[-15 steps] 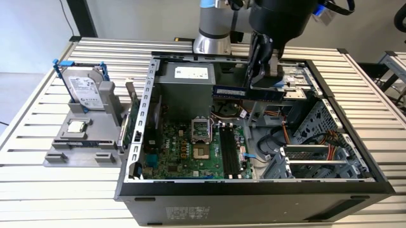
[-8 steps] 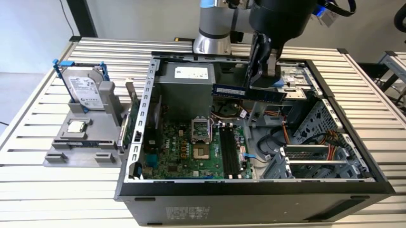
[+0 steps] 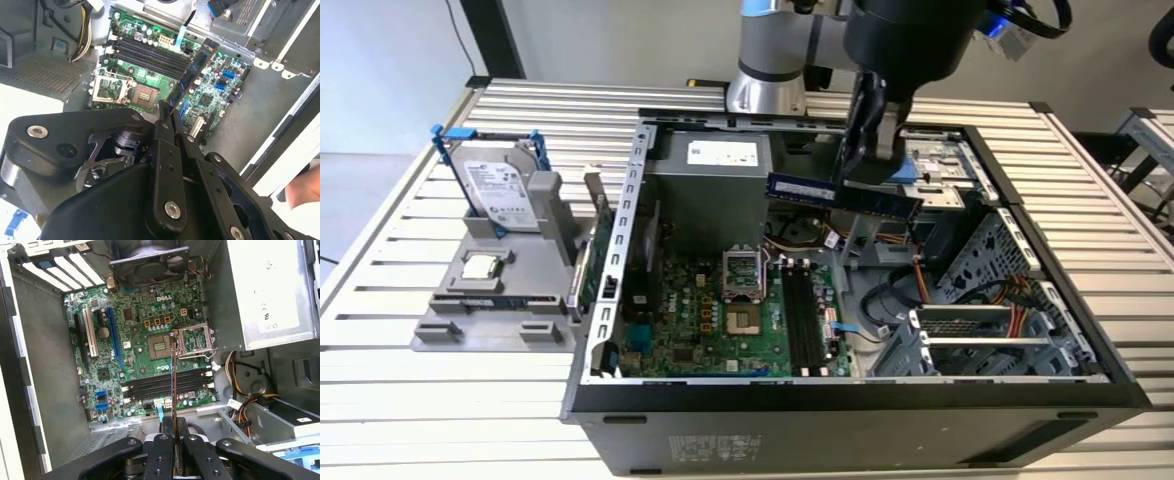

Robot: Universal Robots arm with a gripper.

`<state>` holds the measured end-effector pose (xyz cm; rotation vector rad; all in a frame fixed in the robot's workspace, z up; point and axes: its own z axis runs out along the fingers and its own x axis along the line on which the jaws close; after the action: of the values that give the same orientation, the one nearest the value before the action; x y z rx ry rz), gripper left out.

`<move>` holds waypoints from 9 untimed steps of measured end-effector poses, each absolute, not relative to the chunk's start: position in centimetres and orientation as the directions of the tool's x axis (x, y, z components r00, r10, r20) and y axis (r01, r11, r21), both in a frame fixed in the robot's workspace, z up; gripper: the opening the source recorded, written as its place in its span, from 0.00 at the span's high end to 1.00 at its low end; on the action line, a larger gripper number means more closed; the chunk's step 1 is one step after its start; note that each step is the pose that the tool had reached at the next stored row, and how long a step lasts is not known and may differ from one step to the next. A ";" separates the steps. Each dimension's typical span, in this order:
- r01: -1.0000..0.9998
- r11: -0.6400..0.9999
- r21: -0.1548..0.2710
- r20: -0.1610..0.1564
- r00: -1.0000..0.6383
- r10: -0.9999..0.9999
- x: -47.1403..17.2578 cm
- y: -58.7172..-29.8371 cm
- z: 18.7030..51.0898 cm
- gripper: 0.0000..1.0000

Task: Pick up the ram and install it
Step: 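Pick up the ram and move it above insertion slot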

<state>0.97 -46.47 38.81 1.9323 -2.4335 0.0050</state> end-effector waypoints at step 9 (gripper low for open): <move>-0.941 0.338 0.019 0.029 -0.337 -0.941 1.0 -46.5 38.8 1.00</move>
<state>0.97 -46.47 38.81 1.7879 -2.5410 0.0016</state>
